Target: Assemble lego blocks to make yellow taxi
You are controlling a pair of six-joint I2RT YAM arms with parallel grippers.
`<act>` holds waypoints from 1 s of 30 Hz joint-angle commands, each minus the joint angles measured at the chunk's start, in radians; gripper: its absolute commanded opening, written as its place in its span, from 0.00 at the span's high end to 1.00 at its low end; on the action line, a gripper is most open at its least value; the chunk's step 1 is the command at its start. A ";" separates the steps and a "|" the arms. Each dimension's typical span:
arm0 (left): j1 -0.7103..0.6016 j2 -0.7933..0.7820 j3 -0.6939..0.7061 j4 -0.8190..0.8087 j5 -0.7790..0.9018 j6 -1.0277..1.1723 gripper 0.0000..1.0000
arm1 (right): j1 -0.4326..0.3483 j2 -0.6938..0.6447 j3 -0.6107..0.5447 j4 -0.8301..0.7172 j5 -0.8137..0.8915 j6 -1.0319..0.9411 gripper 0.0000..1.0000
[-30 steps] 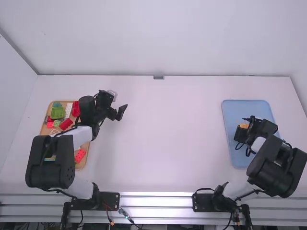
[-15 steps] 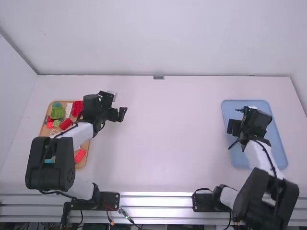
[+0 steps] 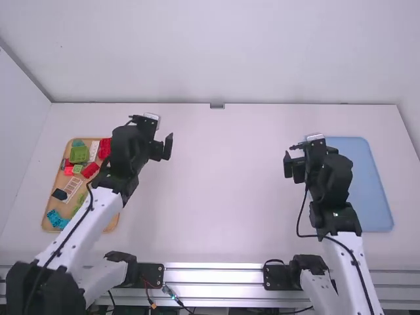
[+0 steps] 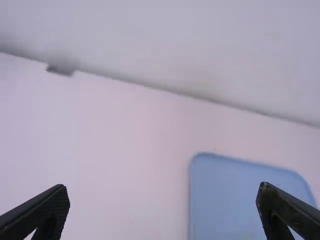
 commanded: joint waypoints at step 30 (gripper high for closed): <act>0.144 -0.586 -0.514 -0.064 -0.003 -0.126 0.54 | -0.020 -0.601 -0.565 0.114 0.030 0.271 0.58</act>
